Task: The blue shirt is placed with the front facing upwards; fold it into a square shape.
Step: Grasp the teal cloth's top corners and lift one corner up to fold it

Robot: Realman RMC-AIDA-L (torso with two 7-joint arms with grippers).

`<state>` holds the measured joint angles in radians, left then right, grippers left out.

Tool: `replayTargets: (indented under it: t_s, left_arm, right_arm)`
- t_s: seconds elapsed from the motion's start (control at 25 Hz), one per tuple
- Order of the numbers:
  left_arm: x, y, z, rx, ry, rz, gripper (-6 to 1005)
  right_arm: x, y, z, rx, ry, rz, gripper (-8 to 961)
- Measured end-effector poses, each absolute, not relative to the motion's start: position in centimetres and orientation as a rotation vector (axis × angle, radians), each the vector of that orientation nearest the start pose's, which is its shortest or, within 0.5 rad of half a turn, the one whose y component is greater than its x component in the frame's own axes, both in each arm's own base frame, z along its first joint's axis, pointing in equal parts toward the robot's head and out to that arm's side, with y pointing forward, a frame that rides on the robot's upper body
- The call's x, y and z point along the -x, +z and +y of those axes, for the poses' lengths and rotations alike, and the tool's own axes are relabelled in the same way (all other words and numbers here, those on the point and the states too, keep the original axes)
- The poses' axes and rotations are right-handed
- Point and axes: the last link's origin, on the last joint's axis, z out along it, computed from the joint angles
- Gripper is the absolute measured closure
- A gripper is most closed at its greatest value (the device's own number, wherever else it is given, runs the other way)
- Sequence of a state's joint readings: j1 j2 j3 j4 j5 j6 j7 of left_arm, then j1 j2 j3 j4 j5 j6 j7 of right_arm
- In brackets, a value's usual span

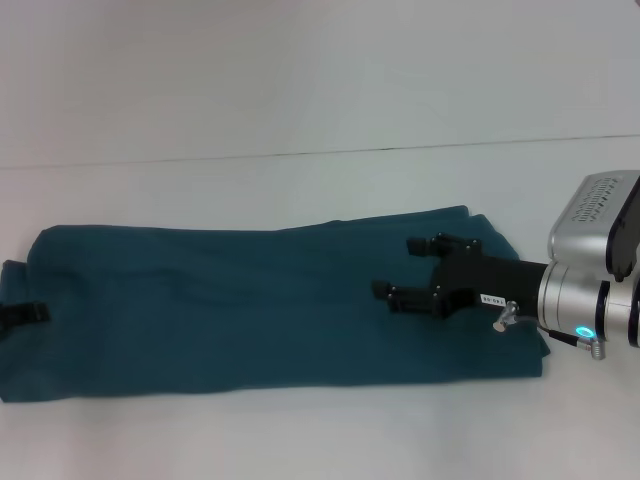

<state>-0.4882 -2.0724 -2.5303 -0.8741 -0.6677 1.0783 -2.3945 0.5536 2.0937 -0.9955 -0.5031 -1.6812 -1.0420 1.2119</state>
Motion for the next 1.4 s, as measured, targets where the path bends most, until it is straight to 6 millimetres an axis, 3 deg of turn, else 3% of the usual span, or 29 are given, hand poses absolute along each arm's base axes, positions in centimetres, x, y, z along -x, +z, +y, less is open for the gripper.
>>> replayTargets:
  t_s: [1.4]
  left_arm:
    - [36.07,6.01,35.94,1.804,-0.229,-1.612,146]
  right_arm:
    - [-27.1,-4.56,36.85,2.489,0.5,0.595,64]
